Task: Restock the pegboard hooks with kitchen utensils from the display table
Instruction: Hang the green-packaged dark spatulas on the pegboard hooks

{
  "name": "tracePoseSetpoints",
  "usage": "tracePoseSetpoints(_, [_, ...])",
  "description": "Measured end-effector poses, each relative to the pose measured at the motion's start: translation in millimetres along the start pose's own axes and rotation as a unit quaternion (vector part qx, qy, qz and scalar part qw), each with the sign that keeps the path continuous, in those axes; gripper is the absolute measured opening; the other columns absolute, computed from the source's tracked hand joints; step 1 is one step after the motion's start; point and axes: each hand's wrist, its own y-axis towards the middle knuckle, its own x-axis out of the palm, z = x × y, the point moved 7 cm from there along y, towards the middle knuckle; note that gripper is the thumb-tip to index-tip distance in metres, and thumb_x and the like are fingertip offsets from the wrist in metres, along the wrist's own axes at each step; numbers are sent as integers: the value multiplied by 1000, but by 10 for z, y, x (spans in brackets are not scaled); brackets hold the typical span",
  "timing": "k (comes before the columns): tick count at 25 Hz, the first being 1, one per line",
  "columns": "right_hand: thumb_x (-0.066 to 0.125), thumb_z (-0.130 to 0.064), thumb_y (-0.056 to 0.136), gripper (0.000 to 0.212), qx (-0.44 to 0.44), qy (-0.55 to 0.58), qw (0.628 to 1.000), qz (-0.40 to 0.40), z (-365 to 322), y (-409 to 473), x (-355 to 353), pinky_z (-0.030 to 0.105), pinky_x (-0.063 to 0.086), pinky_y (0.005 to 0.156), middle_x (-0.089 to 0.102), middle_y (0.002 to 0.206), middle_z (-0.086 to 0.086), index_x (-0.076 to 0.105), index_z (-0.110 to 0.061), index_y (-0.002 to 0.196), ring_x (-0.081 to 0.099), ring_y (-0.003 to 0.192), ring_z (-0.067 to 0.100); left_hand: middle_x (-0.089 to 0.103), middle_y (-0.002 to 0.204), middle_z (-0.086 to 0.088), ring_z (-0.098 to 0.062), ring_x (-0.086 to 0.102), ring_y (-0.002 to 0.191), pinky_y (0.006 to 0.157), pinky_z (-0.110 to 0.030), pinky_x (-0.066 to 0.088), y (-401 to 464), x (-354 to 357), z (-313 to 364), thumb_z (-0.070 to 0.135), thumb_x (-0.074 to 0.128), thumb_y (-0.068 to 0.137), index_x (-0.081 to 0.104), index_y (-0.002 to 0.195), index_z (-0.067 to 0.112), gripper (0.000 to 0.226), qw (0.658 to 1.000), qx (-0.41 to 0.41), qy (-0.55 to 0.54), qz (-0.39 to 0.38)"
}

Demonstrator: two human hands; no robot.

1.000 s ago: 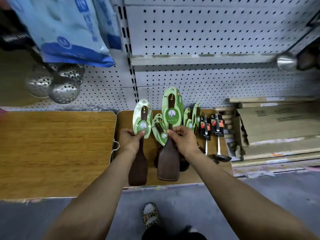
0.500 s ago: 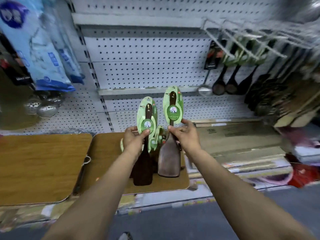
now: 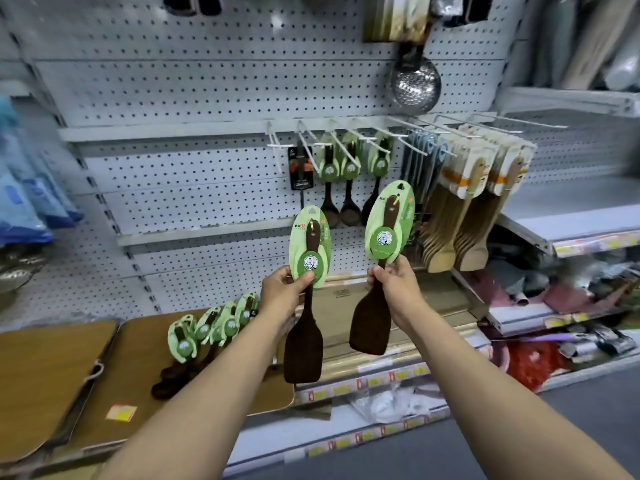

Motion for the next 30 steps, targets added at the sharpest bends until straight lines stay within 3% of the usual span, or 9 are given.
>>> tracePoseSetpoints(3, [46,-17,102,15,24,8,999,27,-49,238,-218,30,45,66,55,77,7,53,-11,114,51,66,16,73,95,-7,-17,70,82,71,-28,58,99,344,123,8,73,83,68,103,8,21,1000,11,9,-27])
tracePoseSetpoints(5, [40,-37,104,32,22,-8,998,49,-109,379,-354,29,47,65,56,77,6,55,-11,113,53,68,17,74,96,-9,-17,70,81,68,-26,58,253,562,171,9,73,83,68,104,7,21,999,17,16,-43])
tracePoseSetpoints(7, [41,-45,103,39,2,-32,997,66,-225,523,-495,29,48,64,59,78,7,58,-10,109,56,69,17,74,95,-8,-15,70,79,58,-20,55,405,813,229,10,73,84,67,101,11,18,998,22,23,-61])
tracePoseSetpoints(9, [46,-45,102,38,-11,-55,996,69,-319,700,-617,25,49,61,60,78,6,59,-10,103,56,66,15,73,93,-6,-14,70,78,51,-14,51,554,1056,271,9,72,85,65,100,14,17,997,19,14,-74])
tracePoseSetpoints(17, [58,-36,98,26,-45,-39,997,52,-572,1256,-888,22,50,53,68,84,4,65,-11,97,61,65,12,73,96,-9,-13,70,77,57,-16,54,892,1700,249,7,74,82,66,105,9,24,996,11,-9,-83])
tracePoseSetpoints(21, [59,-37,98,23,-36,-37,998,20,-583,1496,-972,27,52,63,69,87,4,65,-15,97,60,69,14,73,95,-7,-11,70,76,57,-16,54,868,1894,242,7,73,82,66,101,12,21,998,14,-27,-59])
tracePoseSetpoints(26, [58,-34,99,22,-23,-43,998,-29,-585,1707,-1087,23,50,55,66,84,4,63,-13,98,58,64,14,73,95,-5,-12,69,81,56,-15,53,716,2056,252,9,72,83,65,101,13,20,998,29,-54,-8])
tracePoseSetpoints(30, [58,-34,99,27,-8,-54,997,-58,-562,1883,-1049,25,50,59,68,90,6,63,-9,108,59,64,13,74,96,-4,-17,70,88,65,-24,54,569,2089,224,11,73,84,66,95,19,16,998,28,-48,31])
